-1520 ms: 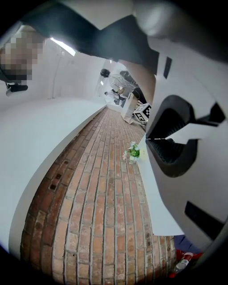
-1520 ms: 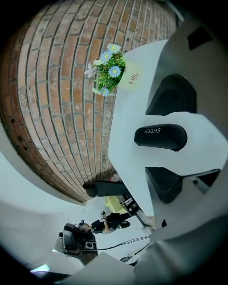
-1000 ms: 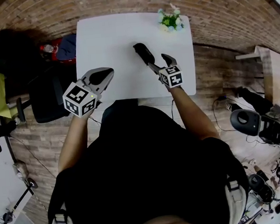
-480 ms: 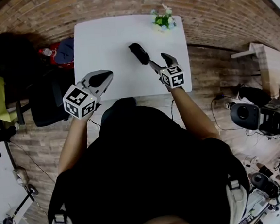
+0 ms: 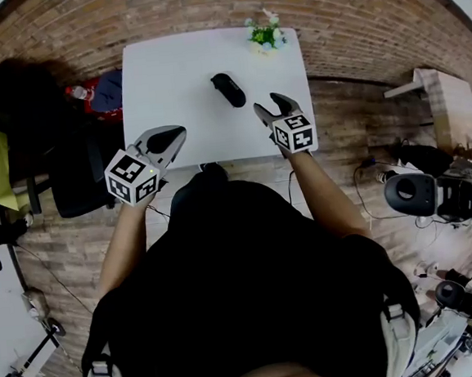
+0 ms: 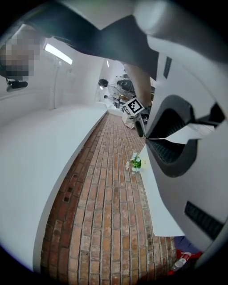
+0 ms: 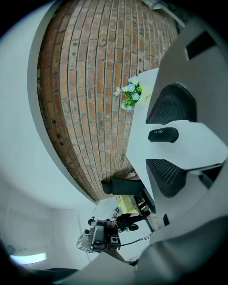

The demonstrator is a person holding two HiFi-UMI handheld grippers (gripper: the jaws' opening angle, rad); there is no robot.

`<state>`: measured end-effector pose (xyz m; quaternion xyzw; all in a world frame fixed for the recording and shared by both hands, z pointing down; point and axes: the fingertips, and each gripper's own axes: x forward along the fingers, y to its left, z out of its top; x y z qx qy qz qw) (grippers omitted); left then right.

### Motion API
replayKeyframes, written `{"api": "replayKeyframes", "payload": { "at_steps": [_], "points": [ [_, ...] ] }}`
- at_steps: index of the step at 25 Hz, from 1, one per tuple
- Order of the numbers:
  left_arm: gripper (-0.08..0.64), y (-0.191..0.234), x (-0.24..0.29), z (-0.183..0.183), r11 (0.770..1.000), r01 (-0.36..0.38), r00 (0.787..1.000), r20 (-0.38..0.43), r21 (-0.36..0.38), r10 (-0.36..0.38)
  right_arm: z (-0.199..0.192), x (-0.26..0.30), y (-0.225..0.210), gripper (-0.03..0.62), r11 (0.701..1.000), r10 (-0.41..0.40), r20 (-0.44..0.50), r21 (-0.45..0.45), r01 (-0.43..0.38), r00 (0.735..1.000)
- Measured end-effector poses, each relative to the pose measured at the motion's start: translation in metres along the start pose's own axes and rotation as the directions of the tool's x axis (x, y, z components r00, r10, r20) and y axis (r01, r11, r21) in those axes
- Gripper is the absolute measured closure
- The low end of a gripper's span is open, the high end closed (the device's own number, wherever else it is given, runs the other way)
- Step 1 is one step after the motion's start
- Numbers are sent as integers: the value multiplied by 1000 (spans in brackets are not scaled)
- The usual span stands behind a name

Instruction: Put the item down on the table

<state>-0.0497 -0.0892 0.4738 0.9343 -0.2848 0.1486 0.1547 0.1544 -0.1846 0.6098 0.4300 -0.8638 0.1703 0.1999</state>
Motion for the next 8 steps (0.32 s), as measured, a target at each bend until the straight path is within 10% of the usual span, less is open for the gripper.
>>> {"api": "replayKeyframes", "payload": {
  "at_steps": [8],
  "points": [
    [548, -25, -15, -9, 1000, -16, 1000, 15, -9, 16, -13, -37, 17, 383, 1000, 6, 16, 21, -6, 1000]
  ]
}}
